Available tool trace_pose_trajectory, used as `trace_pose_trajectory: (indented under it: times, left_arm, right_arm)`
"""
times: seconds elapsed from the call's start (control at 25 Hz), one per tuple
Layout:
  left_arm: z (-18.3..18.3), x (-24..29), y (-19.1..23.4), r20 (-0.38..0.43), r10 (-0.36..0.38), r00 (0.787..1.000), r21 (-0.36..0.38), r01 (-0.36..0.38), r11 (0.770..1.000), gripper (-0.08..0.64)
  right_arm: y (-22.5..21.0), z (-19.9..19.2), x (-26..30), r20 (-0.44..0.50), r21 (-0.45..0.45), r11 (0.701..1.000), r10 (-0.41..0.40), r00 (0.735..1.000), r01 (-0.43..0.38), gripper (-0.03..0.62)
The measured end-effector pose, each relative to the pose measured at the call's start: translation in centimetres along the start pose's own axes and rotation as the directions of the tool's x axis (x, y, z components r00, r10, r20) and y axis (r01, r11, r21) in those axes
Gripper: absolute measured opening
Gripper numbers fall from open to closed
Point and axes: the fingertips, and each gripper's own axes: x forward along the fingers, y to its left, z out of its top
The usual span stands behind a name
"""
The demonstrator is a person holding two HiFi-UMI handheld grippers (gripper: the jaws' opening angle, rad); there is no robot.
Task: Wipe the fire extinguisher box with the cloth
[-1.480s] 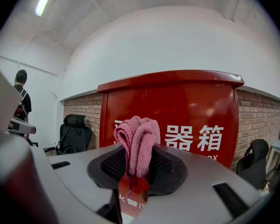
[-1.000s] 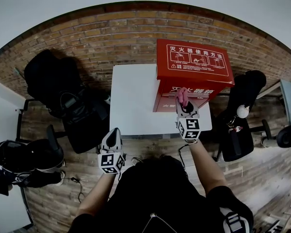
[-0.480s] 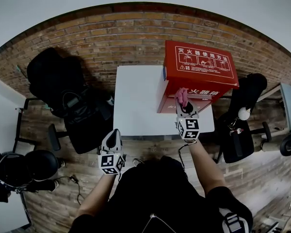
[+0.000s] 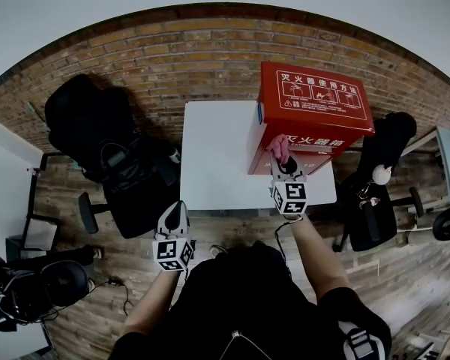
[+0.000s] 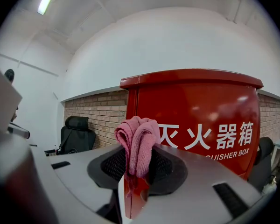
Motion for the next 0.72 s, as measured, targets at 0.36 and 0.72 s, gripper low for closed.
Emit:
trace_pose_trajectory:
  times: [0.36, 0.72]
  left_arm:
    - [0.0, -0.7, 0.9, -0.008, 0.022, 1.000, 0.007, -0.022, 1.000, 0.018]
    - [-0.2, -1.4, 1.1, -0.010, 0.034, 0.999, 0.007, -0.034, 0.999, 0.018]
  right_arm:
    - [1.5, 0.1, 0.7, 0.009, 0.022, 0.999, 0.024, 1.000, -0.024, 0.112]
    - [2.9, 0.3, 1.3, 0.017, 0.029, 0.998, 0.052, 0.999, -0.052, 0.111]
